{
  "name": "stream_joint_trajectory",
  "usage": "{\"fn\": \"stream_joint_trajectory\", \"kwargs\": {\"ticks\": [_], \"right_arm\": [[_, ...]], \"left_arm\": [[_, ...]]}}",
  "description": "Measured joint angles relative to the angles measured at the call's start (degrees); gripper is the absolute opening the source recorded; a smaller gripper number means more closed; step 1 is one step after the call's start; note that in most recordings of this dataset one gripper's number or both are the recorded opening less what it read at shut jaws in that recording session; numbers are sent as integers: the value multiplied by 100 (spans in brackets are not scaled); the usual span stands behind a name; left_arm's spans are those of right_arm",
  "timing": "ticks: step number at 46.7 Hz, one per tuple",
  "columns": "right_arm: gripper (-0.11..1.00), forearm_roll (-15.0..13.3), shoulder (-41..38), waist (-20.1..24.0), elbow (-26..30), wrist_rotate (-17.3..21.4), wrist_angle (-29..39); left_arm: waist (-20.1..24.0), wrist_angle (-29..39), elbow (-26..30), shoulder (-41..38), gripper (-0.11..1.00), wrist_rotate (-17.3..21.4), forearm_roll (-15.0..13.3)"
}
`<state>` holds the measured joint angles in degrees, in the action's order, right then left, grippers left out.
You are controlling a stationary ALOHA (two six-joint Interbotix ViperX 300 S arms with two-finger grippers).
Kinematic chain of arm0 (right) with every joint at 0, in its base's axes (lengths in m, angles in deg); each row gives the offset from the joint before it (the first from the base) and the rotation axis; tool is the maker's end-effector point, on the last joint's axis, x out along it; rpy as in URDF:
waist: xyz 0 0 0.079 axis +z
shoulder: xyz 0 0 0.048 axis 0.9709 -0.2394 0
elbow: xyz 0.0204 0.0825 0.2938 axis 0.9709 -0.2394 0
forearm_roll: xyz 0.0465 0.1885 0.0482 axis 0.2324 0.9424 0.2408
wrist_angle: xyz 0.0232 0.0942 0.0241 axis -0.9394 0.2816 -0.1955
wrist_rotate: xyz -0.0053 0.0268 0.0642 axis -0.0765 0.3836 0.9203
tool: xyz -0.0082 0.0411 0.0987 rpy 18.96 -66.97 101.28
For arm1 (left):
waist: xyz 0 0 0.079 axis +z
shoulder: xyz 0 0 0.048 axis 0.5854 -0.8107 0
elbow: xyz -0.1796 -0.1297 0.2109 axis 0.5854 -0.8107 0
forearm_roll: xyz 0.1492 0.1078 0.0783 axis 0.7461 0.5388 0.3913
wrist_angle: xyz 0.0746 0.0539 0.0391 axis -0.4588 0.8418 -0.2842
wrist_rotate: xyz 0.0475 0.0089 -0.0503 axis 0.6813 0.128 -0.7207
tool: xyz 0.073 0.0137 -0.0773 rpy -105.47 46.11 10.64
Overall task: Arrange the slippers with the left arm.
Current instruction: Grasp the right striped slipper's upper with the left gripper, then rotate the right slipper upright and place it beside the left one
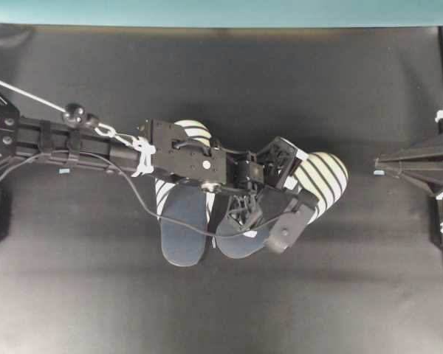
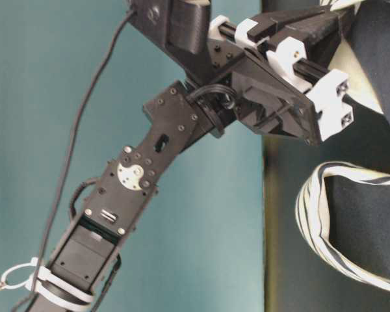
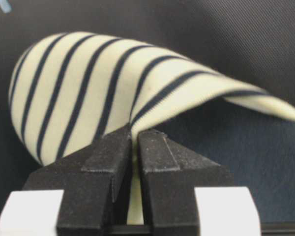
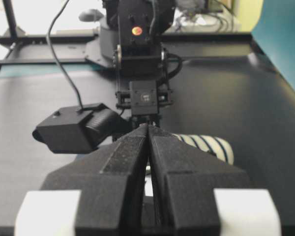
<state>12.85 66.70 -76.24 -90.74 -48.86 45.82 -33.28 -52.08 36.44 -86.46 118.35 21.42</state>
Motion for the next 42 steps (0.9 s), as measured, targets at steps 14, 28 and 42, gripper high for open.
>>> {"fn": "stream_joint_trajectory", "kwargs": {"ticks": [14, 28, 42], "right_arm": [[1, -9, 9, 0, -9, 0, 35], [1, 0, 9, 0, -18, 0, 44], [1, 0, 18, 0, -18, 0, 35]], "left_arm": [[141, 1046, 510, 422, 1, -1468, -9], [483, 2224, 369, 1028, 1, -2320, -9], [589, 2391, 70, 1107, 1, -2918, -9]]}}
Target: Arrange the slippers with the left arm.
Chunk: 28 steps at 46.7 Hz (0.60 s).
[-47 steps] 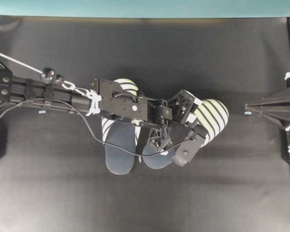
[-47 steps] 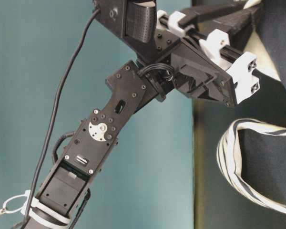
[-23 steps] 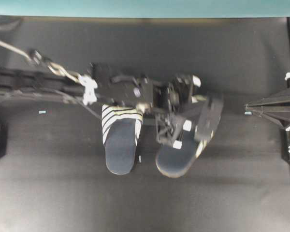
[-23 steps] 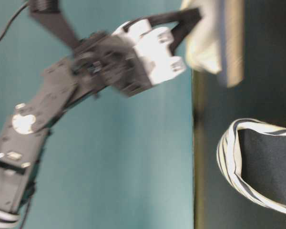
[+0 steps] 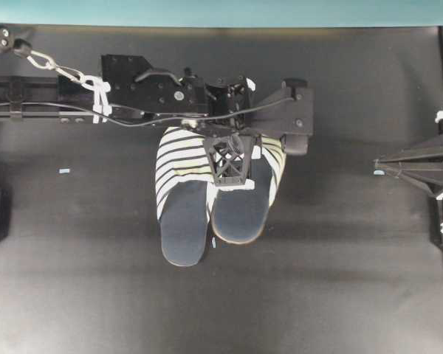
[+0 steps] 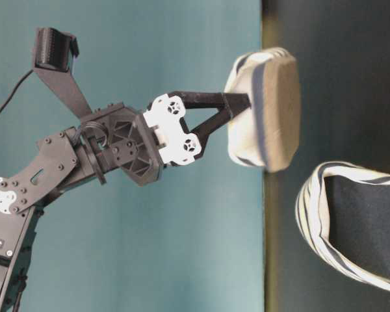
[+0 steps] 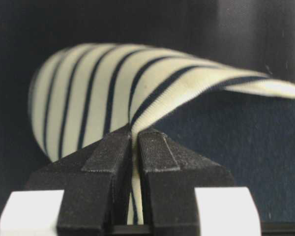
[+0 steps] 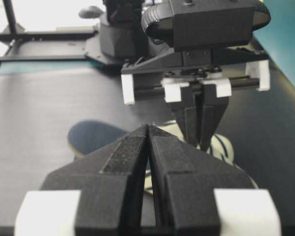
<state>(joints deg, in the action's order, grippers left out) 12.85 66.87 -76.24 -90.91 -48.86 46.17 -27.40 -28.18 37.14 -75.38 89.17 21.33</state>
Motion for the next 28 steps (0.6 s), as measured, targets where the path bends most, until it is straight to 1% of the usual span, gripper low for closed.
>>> {"fn": "stream_joint_trajectory", "kwargs": {"ticks": [12, 28], "right_arm": [[1, 0, -9, 0, -9, 0, 0], [1, 0, 0, 0, -18, 0, 0]], "left_arm": [[-9, -316, -158, -149, 1, -343, 0], [35, -387, -396, -308, 1, -501, 0]]}}
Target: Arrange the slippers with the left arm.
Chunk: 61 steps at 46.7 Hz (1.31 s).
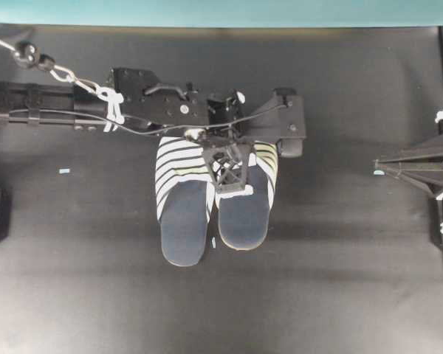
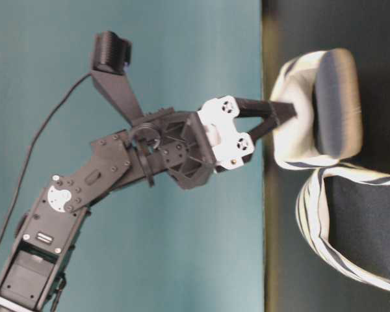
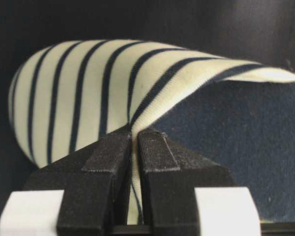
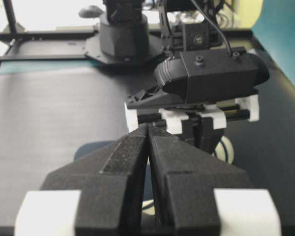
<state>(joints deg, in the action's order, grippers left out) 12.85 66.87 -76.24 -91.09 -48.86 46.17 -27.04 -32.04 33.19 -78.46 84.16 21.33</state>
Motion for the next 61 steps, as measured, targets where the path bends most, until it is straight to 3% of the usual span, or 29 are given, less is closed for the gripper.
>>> {"fn": "stream_joint_trajectory", "kwargs": {"ticks": [36, 61], "right_arm": [[1, 0, 0, 0, -9, 0, -9], [1, -9, 0, 0, -26, 0, -18]], "left_arm": [[-308, -519, -264, -9, 1, -202, 0], [-255, -536, -308, -26, 1, -396, 0]]}}
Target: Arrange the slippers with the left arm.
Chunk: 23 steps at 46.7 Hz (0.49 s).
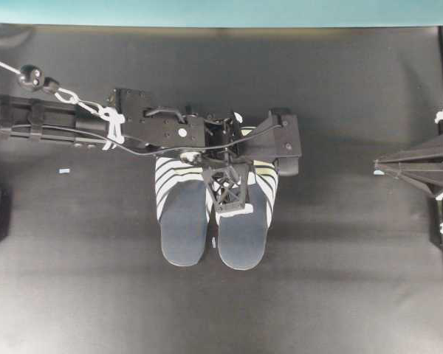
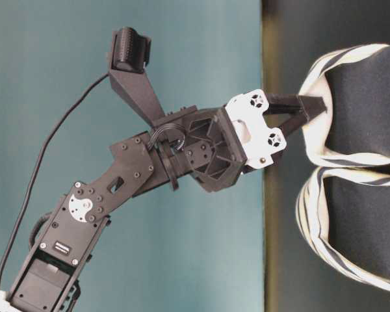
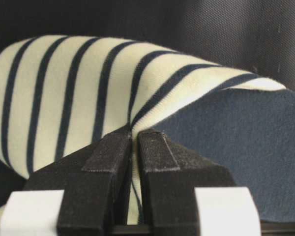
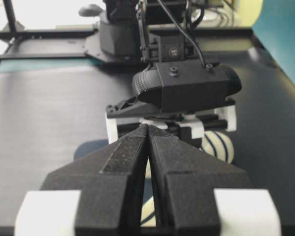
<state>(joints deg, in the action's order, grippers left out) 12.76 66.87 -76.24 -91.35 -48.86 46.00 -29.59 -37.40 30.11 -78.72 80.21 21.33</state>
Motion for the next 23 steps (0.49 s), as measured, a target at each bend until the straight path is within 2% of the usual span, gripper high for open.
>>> {"fn": "stream_joint_trajectory", "kwargs": {"ticks": [8, 11, 14, 20, 23], "right_arm": [[1, 9, 0, 0, 0, 0, 9], [1, 0, 0, 9, 0, 0, 9], [1, 9, 0, 9, -9, 0, 9], [1, 9, 0, 0, -9, 0, 9], [1, 0, 0, 9, 0, 0, 9]], "left_arm": [[-9, 0, 0, -9, 3, 26, 0], [-18, 0, 0, -9, 10, 26, 0], [-26, -9, 0, -9, 25, 35, 0], [-53, 9, 0, -9, 66, 35, 0], [-53, 18, 0, -9, 81, 53, 0]]}}
